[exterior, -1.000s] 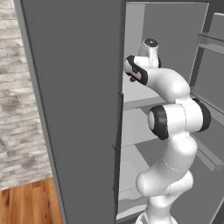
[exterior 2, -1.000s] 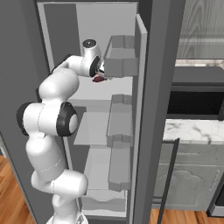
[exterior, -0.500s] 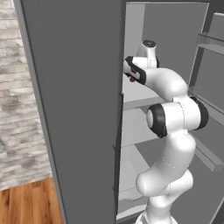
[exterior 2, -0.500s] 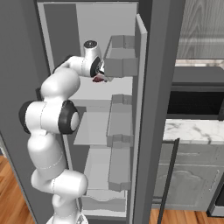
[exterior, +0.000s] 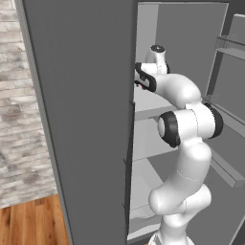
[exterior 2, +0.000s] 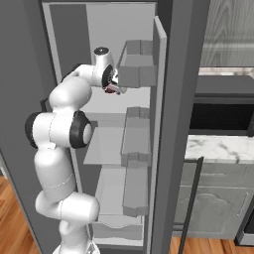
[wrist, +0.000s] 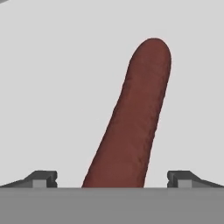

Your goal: Retrieve the sausage and cheese from the fridge and place them on the cutting board on the counter.

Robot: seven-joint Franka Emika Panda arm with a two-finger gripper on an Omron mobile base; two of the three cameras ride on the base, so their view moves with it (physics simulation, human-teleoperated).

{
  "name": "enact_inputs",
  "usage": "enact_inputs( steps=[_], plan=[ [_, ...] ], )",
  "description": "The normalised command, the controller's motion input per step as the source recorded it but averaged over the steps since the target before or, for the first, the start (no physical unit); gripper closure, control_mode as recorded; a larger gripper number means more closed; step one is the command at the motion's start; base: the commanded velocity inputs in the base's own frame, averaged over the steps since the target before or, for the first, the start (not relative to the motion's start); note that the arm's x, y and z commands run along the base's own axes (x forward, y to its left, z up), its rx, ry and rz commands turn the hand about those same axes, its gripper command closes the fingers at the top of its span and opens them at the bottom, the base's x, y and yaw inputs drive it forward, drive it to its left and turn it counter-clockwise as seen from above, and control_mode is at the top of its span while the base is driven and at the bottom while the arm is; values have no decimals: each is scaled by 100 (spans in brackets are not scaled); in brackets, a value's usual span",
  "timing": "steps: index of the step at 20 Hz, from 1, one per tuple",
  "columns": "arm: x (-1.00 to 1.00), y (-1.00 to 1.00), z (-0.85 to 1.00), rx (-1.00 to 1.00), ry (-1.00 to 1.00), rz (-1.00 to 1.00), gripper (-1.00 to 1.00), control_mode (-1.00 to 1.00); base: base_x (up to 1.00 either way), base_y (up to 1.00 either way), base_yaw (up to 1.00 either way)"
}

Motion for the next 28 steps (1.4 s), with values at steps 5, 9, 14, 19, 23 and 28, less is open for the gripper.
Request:
enact_inputs(
  steps=[5,9,14,19,23,28],
  plan=[
    [0,2,-31,-1,6,0,100,-100,0,0,0],
    [0,0,-32,0,6,0,100,-100,0,0,0],
    [-3,0,-38,-1,5,1,100,-100,0,0,0],
    [-73,0,-13,0,0,4,100,-100,0,0,0],
    [-100,-5,0,0,0,4,100,-100,0,0,0],
    [-100,-2,0,0,-2,3,100,-100,0,0,0]
  ],
)
